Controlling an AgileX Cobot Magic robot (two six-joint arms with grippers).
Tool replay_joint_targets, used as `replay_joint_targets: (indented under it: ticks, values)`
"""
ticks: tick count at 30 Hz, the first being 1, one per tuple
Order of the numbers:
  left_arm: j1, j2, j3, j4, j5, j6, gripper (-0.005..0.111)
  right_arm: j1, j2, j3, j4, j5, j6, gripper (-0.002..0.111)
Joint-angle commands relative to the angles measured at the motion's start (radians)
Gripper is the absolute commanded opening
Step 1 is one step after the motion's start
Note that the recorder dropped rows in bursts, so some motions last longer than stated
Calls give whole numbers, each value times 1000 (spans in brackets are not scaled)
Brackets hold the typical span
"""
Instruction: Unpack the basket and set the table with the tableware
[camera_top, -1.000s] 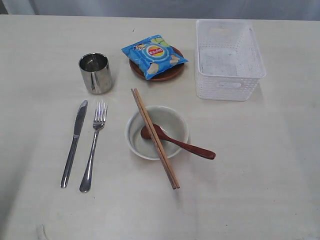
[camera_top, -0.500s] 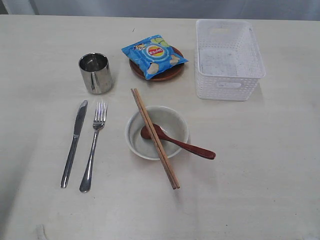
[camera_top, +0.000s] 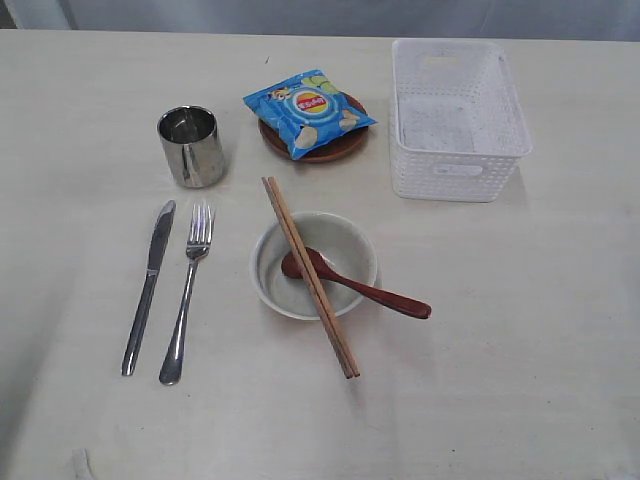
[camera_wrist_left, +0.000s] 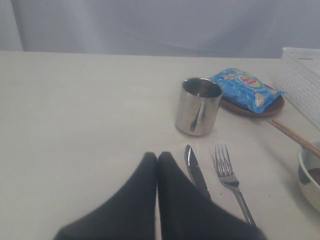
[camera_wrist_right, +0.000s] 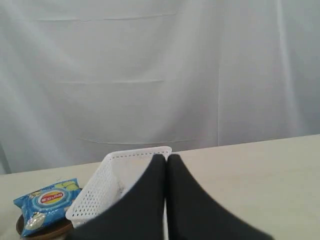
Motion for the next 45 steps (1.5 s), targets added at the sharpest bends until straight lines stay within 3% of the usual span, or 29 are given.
replay_joint_targets:
  ticks: [1,12,17,26,31,45]
  values:
    - [-5,-4,4,1,-2,3,0,-6,-35,14,-1,0,0,-1]
    - [-5,-4,4,1,-2,3,0,-6,-41,14,-19,125,-68,-1]
    - [-5,-4,4,1,-2,3,0,-6,-45,14,-267,167,146,-1]
    - [-5,-4,4,1,-2,3,0,23,-45,14,-212,204,52,-1]
    - [-5,-4,4,1,-2,3,0,23,-45,14,-209,330,49,-1]
    - [-5,-4,4,1,-2,3,0,21,-45,14,-213,330,56,-1]
